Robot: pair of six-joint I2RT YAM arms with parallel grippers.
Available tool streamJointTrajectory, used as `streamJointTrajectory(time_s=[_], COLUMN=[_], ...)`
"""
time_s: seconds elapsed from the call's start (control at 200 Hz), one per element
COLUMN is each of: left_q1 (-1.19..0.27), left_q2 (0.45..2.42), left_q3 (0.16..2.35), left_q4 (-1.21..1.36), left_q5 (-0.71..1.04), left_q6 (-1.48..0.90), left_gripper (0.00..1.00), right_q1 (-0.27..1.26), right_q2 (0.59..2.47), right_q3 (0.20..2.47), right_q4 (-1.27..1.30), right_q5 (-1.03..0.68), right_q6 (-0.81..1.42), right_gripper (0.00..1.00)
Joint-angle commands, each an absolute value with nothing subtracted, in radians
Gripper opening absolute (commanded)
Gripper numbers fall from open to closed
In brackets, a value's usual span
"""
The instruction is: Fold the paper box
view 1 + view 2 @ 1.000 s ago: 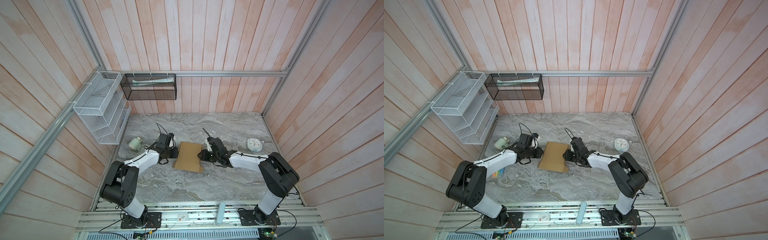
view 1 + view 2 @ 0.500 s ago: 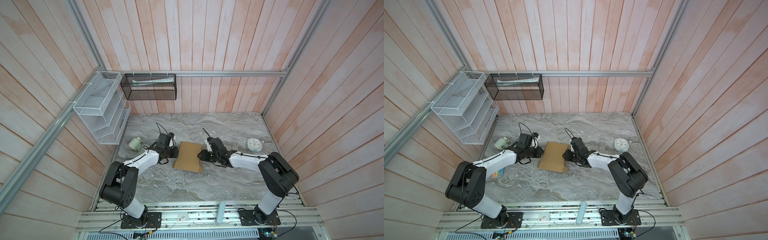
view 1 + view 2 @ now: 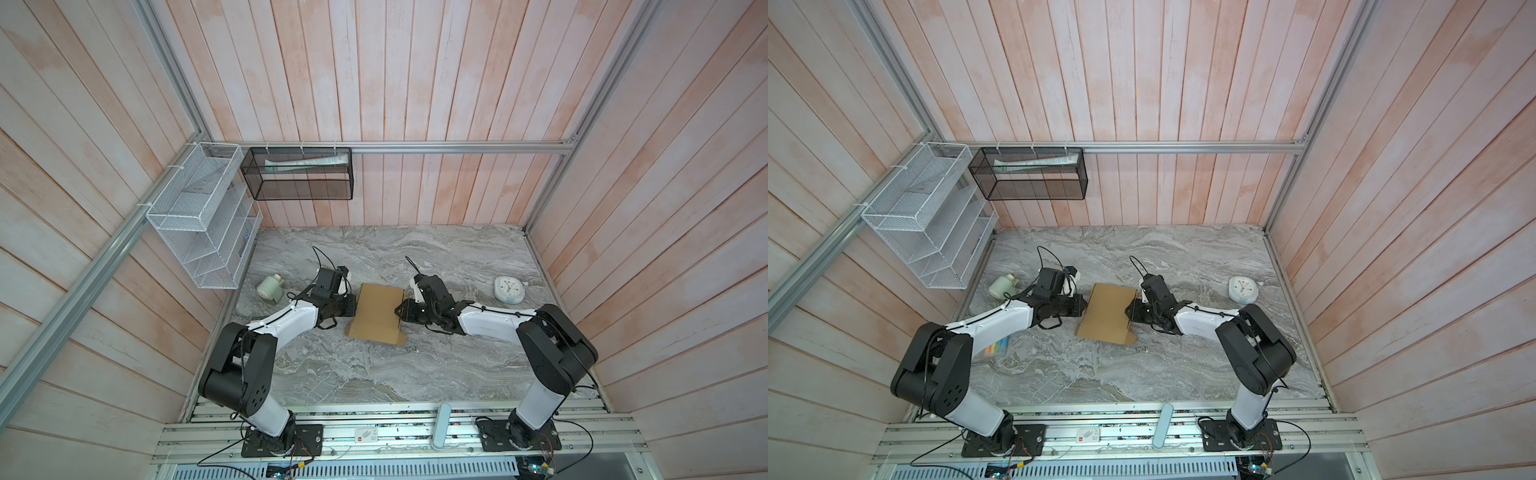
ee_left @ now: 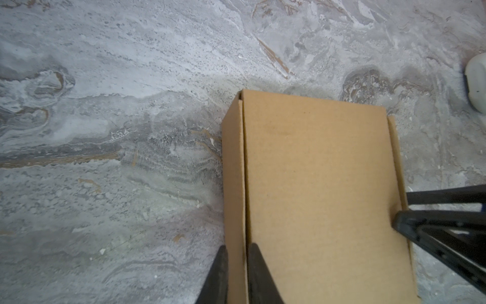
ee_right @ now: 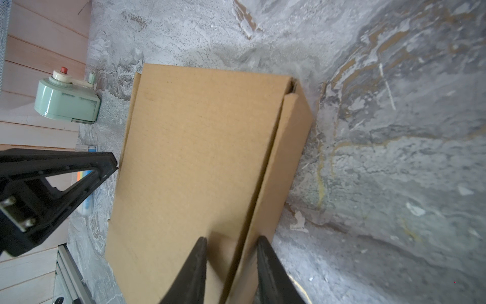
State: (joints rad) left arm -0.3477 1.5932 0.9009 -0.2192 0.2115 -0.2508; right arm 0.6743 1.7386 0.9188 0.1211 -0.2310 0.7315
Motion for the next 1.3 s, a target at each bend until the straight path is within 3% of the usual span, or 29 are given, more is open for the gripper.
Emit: streamJointTrajectory(time_s=[0.0,0.64,0.795,1.295], left_q1=[-0.344,-0.344,-0.344,-0.344], left_q2=[1.606,1.635,1.634,1.599], left_q3=[0.885,0.876,0.874,0.854], left_q4=[-0.206,-0.203,-0.201,-0.168], left_q5=[0.218,0.215,0.212,0.221], left_q6=[-0.25,-0.247,-0.249,-0.271], left_gripper=[0.18,0.18,0.13,0.01], right_q1=[0.672,0.67,0.67,0.67], right_q2=[1.753,1.753,1.75,1.631], right_q3=[0.916,0.914,0.916,0.87], right_q4=[0.13,0.137,0.137,0.157], right_q5=[-0.244,-0.249,-0.245,-0.21], right_q6=[0.725,0.73,0.736,0.814], right_gripper=[0.33,0.33,0.34,0.63])
